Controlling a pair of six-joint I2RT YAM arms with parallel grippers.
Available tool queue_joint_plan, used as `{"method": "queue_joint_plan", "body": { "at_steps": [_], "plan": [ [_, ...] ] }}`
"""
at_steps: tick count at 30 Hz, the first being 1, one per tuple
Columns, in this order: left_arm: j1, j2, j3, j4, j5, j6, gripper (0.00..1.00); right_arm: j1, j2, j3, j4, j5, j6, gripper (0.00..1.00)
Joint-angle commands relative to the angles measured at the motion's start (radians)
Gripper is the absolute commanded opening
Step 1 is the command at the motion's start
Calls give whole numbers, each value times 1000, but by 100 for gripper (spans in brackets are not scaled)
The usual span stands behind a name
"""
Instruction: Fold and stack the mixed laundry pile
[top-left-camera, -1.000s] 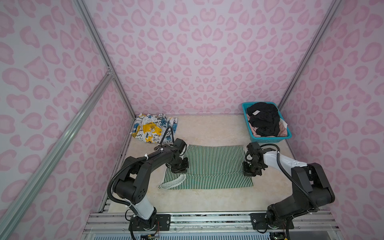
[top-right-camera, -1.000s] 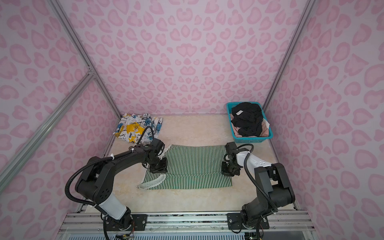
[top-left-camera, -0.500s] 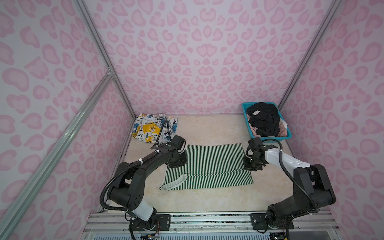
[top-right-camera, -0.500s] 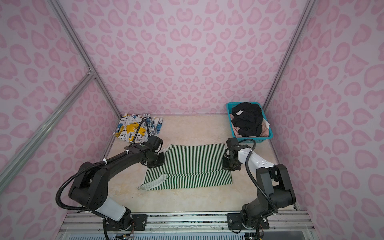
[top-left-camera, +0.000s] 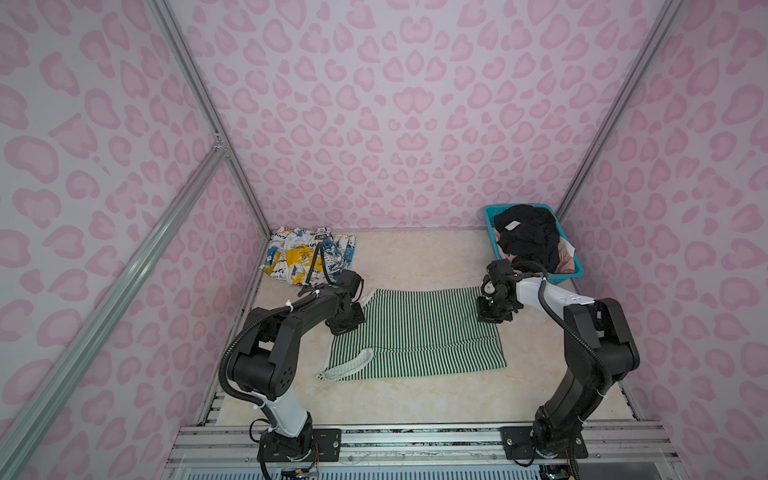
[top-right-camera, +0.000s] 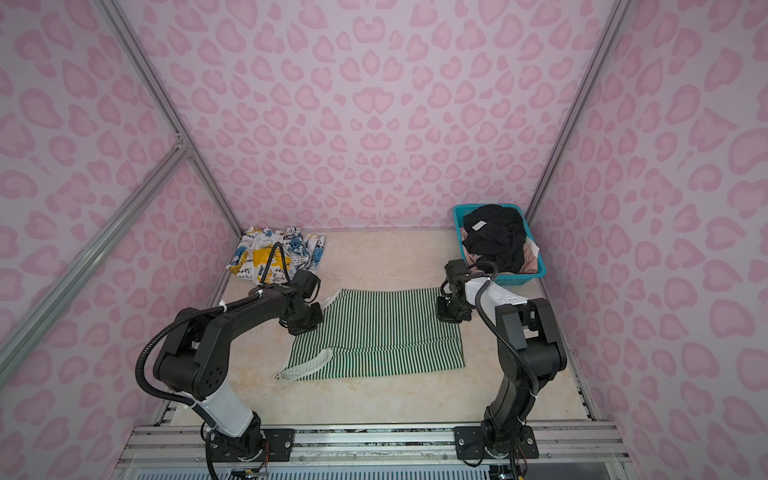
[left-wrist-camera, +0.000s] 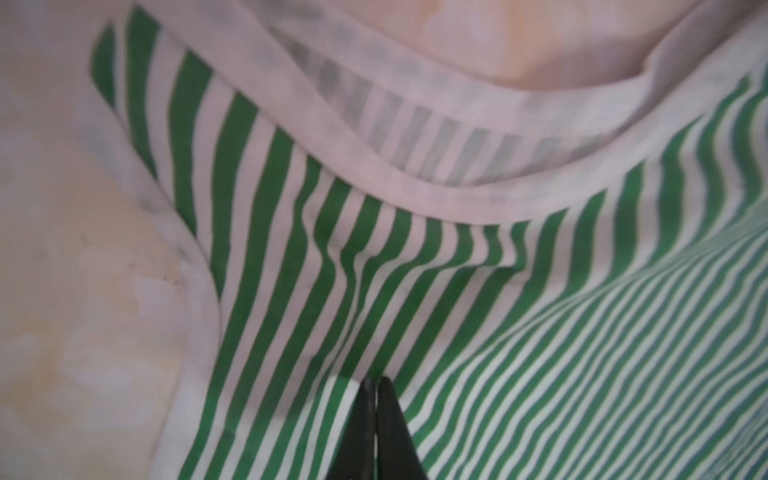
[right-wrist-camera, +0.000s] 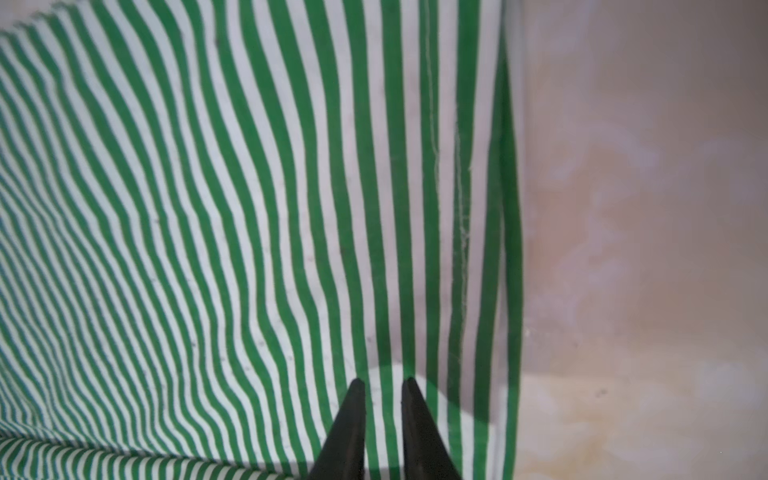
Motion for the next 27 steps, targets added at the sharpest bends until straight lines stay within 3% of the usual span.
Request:
{"method": "queue_joint_plan", "body": {
  "at_steps": [1,10,20,23,27],
  "plan": [
    [3,-27,-37,-21,-14,-49,8,0,8,-42,-2,-24,8,19],
    [4,-83,-174,-21,17,-113,8,-1,-70,-151,-29,-3,4,19],
    [1,-292,-303,-110,43,-163,10,0,-160,-173,-106,11,-18,20],
    [2,-321,-251,-138,23,-140,13,0,-158,-148,-94,3,-39,22],
    [3,-251,-52,-159,26,-36,21,-4,-127,-57,-86,6,-77,28]
  ]
}}
